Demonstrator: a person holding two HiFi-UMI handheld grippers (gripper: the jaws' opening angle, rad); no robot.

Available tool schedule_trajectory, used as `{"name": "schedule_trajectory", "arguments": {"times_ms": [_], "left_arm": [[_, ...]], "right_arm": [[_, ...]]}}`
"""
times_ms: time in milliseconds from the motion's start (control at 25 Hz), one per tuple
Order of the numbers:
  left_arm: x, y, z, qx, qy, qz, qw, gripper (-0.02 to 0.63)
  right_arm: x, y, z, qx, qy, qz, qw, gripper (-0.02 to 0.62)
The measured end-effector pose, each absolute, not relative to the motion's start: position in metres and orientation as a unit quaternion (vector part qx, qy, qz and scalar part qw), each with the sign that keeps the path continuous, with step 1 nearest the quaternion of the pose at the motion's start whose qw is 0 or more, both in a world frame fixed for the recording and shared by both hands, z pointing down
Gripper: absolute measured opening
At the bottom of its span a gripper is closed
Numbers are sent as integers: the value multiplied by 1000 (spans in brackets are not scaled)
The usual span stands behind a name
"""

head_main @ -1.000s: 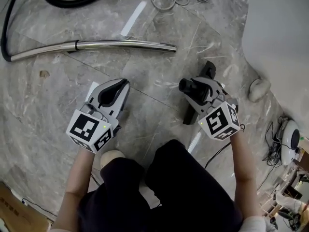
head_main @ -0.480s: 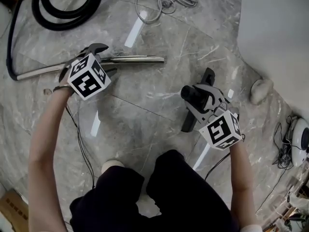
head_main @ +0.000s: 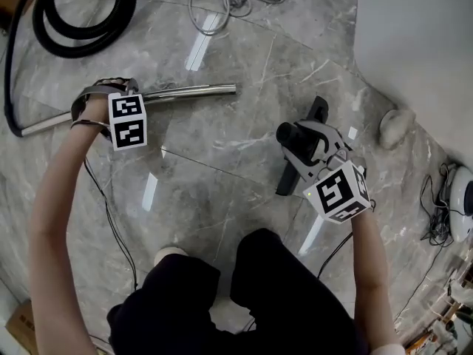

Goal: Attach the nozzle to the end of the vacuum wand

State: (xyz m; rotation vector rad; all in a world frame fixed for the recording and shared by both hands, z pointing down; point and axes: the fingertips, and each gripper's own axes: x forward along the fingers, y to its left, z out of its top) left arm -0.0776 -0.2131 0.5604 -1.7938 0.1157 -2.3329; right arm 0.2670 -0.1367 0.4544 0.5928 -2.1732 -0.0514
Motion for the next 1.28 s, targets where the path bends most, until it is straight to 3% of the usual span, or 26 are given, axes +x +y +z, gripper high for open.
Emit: {"name": "schedule_trajectory", "arguments": {"times_ms": [40, 400, 880, 1280], "left_arm": [[-77, -210, 562, -593, 24, -798, 103, 196], [-81, -187, 555, -557, 28, -827, 66, 169], [-69, -150, 427, -558, 58, -823, 87, 164], [-64, -124, 447, -554, 34, -827, 88, 164]], "right_arm": [[268, -136, 455, 237, -871, -21, 431, 196], [273, -132, 455, 248, -870, -24, 426, 196], [237, -127, 459, 197, -863, -66, 460, 196], [190, -131, 452, 167, -875, -78, 448, 196]]}}
